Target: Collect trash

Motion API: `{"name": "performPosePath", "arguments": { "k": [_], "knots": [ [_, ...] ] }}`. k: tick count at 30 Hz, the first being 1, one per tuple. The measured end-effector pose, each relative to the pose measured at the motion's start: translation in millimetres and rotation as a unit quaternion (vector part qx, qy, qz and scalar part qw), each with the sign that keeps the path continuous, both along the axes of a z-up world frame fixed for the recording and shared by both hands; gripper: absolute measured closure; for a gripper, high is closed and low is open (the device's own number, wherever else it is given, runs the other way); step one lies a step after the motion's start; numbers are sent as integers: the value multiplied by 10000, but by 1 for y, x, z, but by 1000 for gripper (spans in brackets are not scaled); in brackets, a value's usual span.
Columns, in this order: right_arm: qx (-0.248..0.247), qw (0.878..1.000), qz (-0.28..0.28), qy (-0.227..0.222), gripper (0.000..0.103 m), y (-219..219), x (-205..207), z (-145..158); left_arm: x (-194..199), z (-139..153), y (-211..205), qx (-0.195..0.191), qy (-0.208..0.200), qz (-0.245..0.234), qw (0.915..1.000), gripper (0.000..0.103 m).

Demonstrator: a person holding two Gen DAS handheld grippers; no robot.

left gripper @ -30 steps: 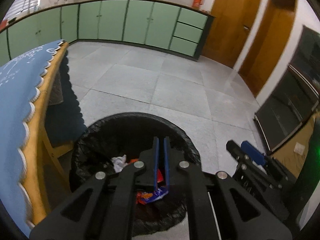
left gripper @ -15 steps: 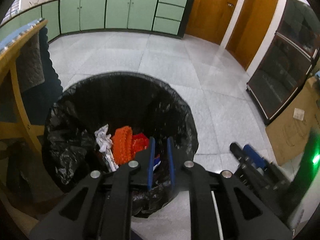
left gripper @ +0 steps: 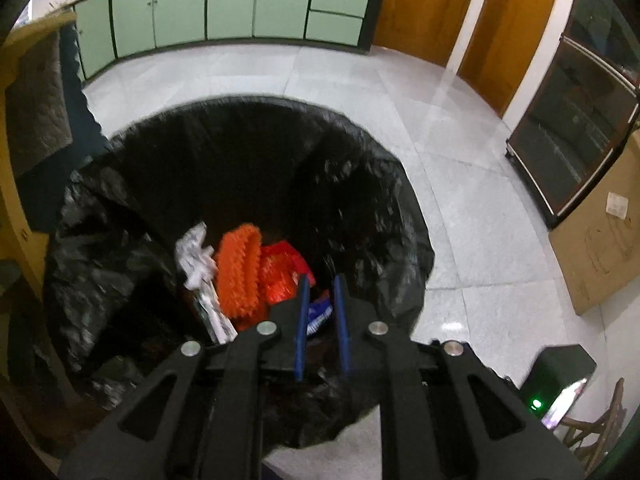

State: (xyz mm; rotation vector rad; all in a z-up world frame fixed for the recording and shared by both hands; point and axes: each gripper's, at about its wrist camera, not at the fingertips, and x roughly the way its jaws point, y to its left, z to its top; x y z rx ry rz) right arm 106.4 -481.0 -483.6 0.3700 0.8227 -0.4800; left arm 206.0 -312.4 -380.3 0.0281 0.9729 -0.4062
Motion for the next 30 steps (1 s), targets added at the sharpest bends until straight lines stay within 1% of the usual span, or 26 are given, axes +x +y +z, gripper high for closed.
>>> {"name": "performPosePath", "arguments": {
  "k": [4, 6, 9, 11, 12, 13, 14, 15, 17, 19, 21, 24, 27, 29, 30],
  "knots": [
    [23, 10000, -71, 33, 67, 1, 1, -5, -11, -6, -7, -75, 44, -172, 9998, 91],
    [38, 9999, -115, 52, 67, -6, -2, -6, -18, -9, -11, -126, 82, -216, 9997, 91],
    [-18, 9997, -175, 139, 67, -15, -9, -9, -33, -9, -15, -182, 23, -244, 9995, 91],
    [-11, 9994, -276, 214, 67, -27, -18, -12, -40, -10, -19, -271, 164, -349, 9989, 91],
    [-21, 9992, -310, 249, 67, -31, -21, -13, -46, -5, -23, -332, 196, -407, 9984, 88],
    [-56, 9989, -345, 301, 67, -37, -25, -14, -50, 1, -24, -444, 159, -426, 9980, 88],
    [-83, 9987, -370, 334, 67, -42, -28, -14, -55, 6, -26, -566, 90, -493, 9971, 85],
    [-92, 9986, -385, 346, 67, -47, -31, -14, -65, 9, -33, -587, 31, -683, 9959, 83],
    [-86, 9987, -346, 355, 67, -54, -32, -15, -80, 3, -43, -498, 42, -961, 9941, 82],
    [-80, 9990, -235, 371, 67, -57, -29, -17, -87, -14, -48, -313, 216, -1085, 9934, 82],
    [-4, 9992, -152, 383, 67, -56, -25, -22, -86, -30, -47, -161, 284, -1036, 9941, 82],
    [152, 9988, -52, 472, 67, -50, -17, -41, -83, -52, -38, 57, 278, -766, 9967, 84],
    [246, 9977, 65, 631, 67, -41, -8, -61, -77, -58, -31, 43, 345, -567, 9978, 84],
    [239, 9968, 123, 750, 67, -38, -4, -71, -72, -55, -30, -98, 437, -460, 9979, 84],
    [257, 9966, 105, 770, 67, -39, -3, -72, -72, -53, -31, -128, 408, -472, 9980, 84]
  ]
}}
